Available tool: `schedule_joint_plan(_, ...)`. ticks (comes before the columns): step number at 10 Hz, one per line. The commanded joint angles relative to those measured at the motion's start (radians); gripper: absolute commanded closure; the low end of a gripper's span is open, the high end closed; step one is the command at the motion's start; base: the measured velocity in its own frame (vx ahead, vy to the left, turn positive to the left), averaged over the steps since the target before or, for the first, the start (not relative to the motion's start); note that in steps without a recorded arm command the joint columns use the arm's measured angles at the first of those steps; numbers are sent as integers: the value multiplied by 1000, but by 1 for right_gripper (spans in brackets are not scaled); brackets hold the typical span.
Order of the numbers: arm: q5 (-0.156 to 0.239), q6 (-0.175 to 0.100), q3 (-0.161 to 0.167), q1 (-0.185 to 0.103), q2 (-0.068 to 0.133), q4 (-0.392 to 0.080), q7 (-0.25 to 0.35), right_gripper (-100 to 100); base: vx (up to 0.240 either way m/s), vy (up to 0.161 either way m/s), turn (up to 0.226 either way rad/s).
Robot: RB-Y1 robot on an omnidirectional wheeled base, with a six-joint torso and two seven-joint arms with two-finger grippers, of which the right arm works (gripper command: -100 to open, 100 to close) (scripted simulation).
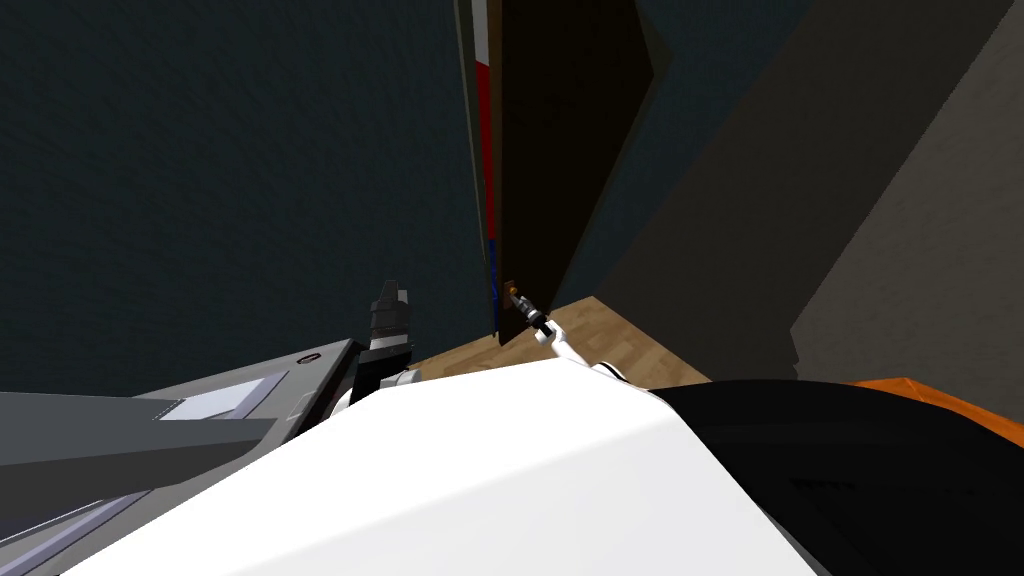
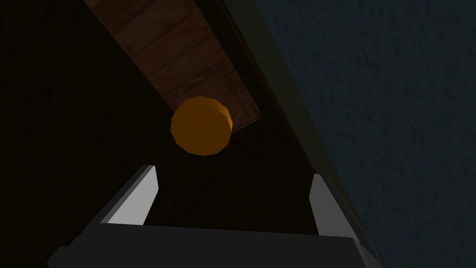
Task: Pull the door open
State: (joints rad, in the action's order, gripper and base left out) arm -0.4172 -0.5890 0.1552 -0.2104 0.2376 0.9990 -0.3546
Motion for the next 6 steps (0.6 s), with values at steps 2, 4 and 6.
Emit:
schedule_joint_plan(2, -31, -9, -3, 9, 19, 9, -73, -100, -18, -2, -26)
schedule_joint_plan(4, -50, -14, -5, 14, 30, 14, -116, -100, -15, 1, -21)
schedule_joint_plan(6, -68, -19, -7, 20, 42, 19, -152, -100, -21, -1, -34)
